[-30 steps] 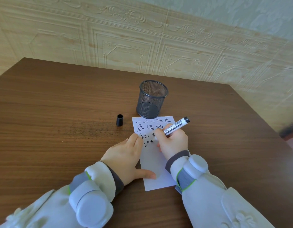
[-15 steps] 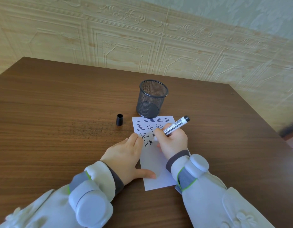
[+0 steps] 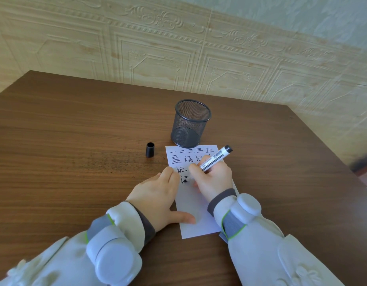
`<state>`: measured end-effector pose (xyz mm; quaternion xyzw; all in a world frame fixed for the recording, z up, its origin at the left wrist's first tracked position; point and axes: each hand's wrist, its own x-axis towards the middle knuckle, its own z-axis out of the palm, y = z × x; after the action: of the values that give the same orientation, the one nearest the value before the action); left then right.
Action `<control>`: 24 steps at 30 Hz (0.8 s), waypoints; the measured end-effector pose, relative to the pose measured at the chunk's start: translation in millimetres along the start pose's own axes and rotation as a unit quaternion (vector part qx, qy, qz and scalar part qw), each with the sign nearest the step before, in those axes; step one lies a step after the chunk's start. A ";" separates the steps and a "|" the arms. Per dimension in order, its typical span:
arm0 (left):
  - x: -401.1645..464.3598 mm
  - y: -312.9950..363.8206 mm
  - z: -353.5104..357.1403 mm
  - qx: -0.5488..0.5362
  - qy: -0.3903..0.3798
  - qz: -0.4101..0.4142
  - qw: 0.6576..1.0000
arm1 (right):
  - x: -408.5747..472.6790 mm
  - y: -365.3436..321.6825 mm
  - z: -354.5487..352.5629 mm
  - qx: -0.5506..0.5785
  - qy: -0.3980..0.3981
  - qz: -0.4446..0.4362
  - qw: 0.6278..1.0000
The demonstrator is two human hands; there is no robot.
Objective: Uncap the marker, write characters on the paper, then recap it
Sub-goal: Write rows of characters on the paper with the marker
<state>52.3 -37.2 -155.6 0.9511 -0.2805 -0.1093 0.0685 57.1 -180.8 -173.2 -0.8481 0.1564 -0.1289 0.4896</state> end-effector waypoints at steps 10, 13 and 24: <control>-1.2 -0.3 -0.5 -0.005 0.004 0.011 1.000 | 6.1 6.4 -4.9 -0.034 0.068 0.029 0.997; -1.1 -0.3 -0.4 -0.002 0.003 0.010 1.000 | 2.8 3.0 -3.9 -0.021 0.045 0.021 0.999; -0.7 0.4 -0.3 -0.004 0.007 0.009 1.000 | 0.4 1.3 0.4 -0.017 0.011 0.006 1.000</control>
<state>51.5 -37.1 -155.1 0.9491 -0.2879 -0.1030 0.0750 57.4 -181.3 -174.5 -0.8539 0.1692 -0.1322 0.4741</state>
